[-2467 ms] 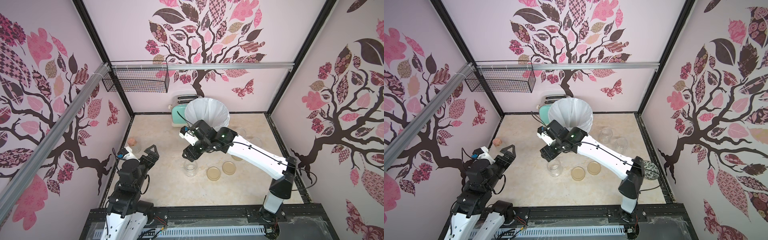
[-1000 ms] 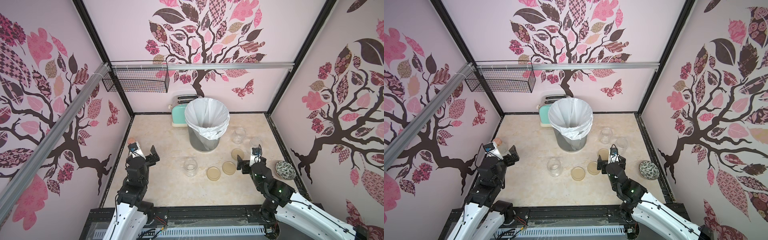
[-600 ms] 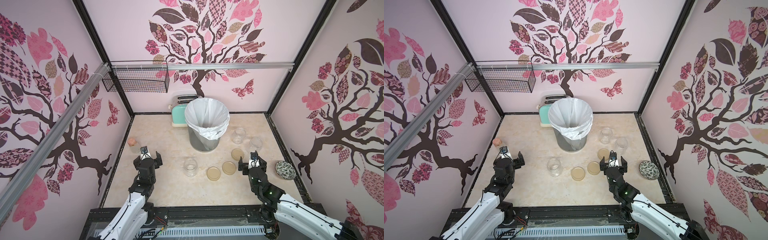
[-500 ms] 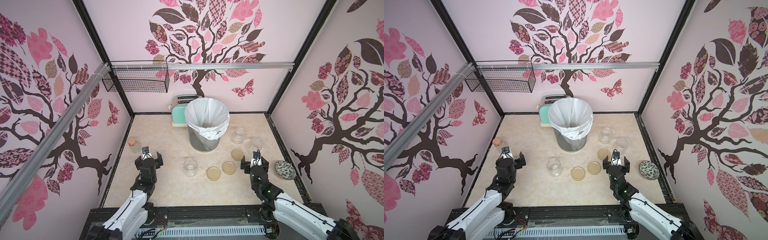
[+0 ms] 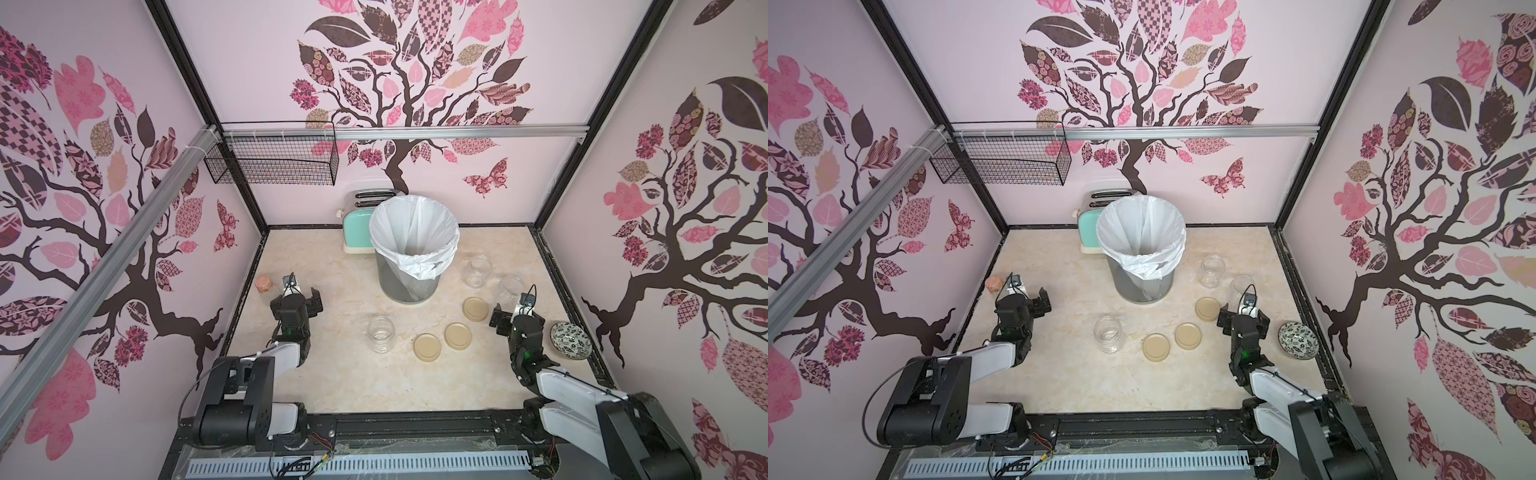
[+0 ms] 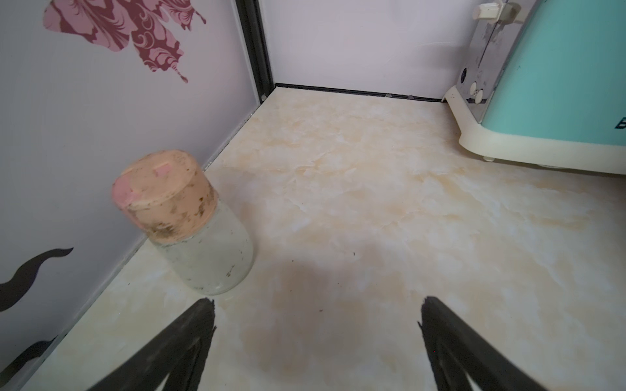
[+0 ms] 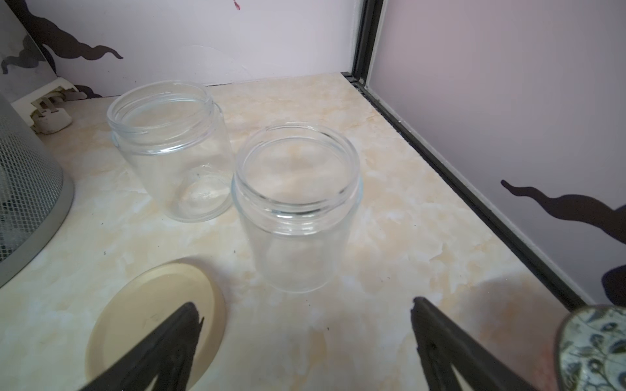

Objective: Empty moldy rice from jars
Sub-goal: Reset both arms

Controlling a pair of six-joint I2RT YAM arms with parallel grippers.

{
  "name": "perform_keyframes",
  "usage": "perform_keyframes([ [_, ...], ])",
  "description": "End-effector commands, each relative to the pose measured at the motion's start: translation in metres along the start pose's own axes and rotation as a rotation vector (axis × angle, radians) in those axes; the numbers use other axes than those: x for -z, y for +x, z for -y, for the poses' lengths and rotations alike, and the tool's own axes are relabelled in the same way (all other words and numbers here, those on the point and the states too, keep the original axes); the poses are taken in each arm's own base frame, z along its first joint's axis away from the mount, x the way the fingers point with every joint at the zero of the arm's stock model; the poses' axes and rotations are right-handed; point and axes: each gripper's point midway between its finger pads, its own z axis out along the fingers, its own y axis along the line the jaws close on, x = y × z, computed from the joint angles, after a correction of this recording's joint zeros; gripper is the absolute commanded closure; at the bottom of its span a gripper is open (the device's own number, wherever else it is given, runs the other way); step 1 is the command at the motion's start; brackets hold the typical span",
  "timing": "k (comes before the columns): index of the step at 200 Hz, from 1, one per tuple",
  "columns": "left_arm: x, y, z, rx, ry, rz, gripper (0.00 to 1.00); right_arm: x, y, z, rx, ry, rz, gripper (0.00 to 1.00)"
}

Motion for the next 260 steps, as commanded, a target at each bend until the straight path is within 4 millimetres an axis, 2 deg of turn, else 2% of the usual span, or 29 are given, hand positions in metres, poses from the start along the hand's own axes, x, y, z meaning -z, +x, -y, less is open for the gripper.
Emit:
perform_keyframes([
  [1, -0.008, -0.018, 0.011, 0.007, 0.060, 0.079, 0.02, -0.016, -0.041, -0.016, 0.005, -0.050, 0.128, 0.01],
  [17, -0.014, 0.001, 0.018, -0.004, 0.105, 0.084, 0.02, -0.026, -0.048, -0.024, 0.012, -0.082, 0.154, 0.01],
  [29, -0.018, 0.001, 0.025, -0.016, 0.145, 0.080, 0.02, -0.033, -0.050, -0.029, 0.019, -0.116, 0.163, 0.01],
  [46, -0.018, 0.002, 0.024, -0.010, 0.147, 0.068, 0.02, -0.042, -0.029, -0.028, -0.015, -0.162, 0.159, 0.01],
  [54, -0.019, 0.002, 0.024, -0.008, 0.150, 0.077, 0.02, -0.043, -0.042, -0.026, -0.032, -0.147, 0.235, 0.01],
  [71, -0.019, 0.003, 0.025, -0.011, 0.154, 0.046, 0.02, -0.056, -0.028, -0.036, -0.001, -0.200, 0.088, 0.01],
  [86, -0.022, 0.002, 0.022, 0.003, 0.150, 0.054, 0.02, -0.057, -0.034, -0.035, -0.025, -0.214, 0.127, 0.01],
  [102, -0.022, 0.004, 0.023, -0.001, 0.157, 0.038, 0.02, -0.060, -0.029, -0.035, -0.020, -0.219, 0.077, 0.01],
  [260, -0.021, 0.002, 0.022, 0.001, 0.156, 0.046, 0.02, -0.059, -0.030, -0.035, -0.020, -0.217, 0.089, 0.01],
])
